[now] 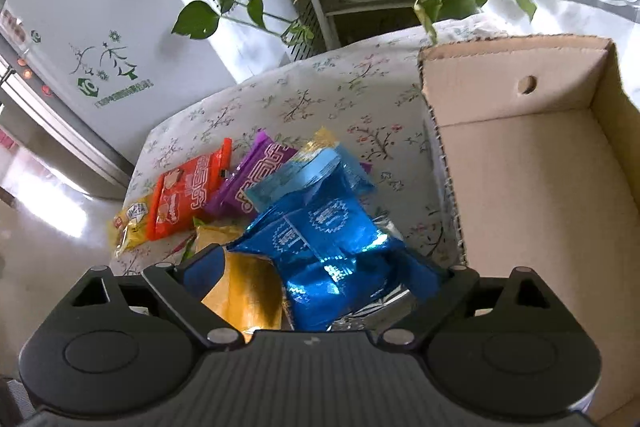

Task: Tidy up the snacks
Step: 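Lower the right tool onto the dark blue foil bag and close it, then grasp the orange-yellow bag with the left tool while the right tool holds the blue bag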

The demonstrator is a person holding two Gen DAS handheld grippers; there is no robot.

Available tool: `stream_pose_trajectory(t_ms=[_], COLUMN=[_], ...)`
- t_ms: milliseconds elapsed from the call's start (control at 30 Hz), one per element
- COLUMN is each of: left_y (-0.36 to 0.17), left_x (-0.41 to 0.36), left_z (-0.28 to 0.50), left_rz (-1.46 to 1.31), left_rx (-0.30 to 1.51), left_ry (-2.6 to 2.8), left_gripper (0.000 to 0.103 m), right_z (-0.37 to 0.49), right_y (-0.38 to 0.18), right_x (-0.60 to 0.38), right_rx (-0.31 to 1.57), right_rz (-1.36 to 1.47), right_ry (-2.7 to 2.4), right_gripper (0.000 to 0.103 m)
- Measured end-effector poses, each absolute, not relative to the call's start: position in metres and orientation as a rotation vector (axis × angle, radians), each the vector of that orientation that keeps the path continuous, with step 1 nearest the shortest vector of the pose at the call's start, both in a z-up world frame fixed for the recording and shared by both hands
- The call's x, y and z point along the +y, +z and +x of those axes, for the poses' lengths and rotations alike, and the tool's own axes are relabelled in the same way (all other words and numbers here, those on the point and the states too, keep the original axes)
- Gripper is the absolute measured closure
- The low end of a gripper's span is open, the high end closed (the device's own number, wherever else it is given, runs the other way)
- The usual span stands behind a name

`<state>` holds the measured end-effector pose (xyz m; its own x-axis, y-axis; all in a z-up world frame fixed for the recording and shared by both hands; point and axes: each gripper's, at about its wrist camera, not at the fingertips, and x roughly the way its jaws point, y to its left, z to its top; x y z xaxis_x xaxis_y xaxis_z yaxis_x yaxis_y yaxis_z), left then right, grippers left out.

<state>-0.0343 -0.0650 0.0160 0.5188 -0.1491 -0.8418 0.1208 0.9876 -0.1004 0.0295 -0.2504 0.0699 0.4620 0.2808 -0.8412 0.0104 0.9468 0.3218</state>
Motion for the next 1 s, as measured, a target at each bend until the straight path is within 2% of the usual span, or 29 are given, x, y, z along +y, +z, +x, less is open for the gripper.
stream_pose_trajectory(t_ms=[233, 367, 433, 533, 600, 733, 833, 900, 1000], left_y=[0.007, 0.004, 0.004, 0.007, 0.008, 0.007, 0.008, 0.010, 0.009], left_x=[-0.078, -0.076, -0.071, -0.063, -0.058, -0.057, -0.069, -0.082, -0.096], left_z=[-0.027, -0.028, -0.027, -0.029, -0.030, -0.032, -0.035, -0.038, -0.040], left_rz=[0.017, 0.010, -0.007, -0.047, -0.061, -0.039, 0.045, 0.131, 0.227], left_rx=[1.007, 1.002, 1.003, 1.007, 1.012, 1.006, 0.965, 0.923, 0.880], left_ry=[-0.153, -0.156, -0.155, -0.154, -0.159, -0.169, -0.187, -0.203, -0.206], left_gripper=[0.003, 0.010, 0.016, 0.031, 0.033, 0.030, 0.025, 0.017, 0.015], right_z=[0.034, 0.032, 0.030, 0.028, 0.027, 0.026, 0.026, 0.027, 0.027], right_y=[0.058, 0.057, 0.058, 0.060, 0.061, 0.059, 0.058, 0.060, 0.064], right_x=[-0.241, -0.237, -0.236, -0.236, -0.236, -0.236, -0.237, -0.238, -0.238], right_rx=[1.096, 1.099, 1.095, 1.093, 1.097, 1.111, 1.106, 1.091, 1.051], right_rz=[0.210, 0.155, 0.143, 0.144, 0.159, 0.172, 0.194, 0.205, 0.188], right_ry=[0.162, 0.156, 0.165, 0.176, 0.192, 0.204, 0.193, 0.190, 0.185], right_gripper=[0.006, 0.021, 0.025, 0.031, 0.041, 0.040, 0.034, 0.017, 0.011])
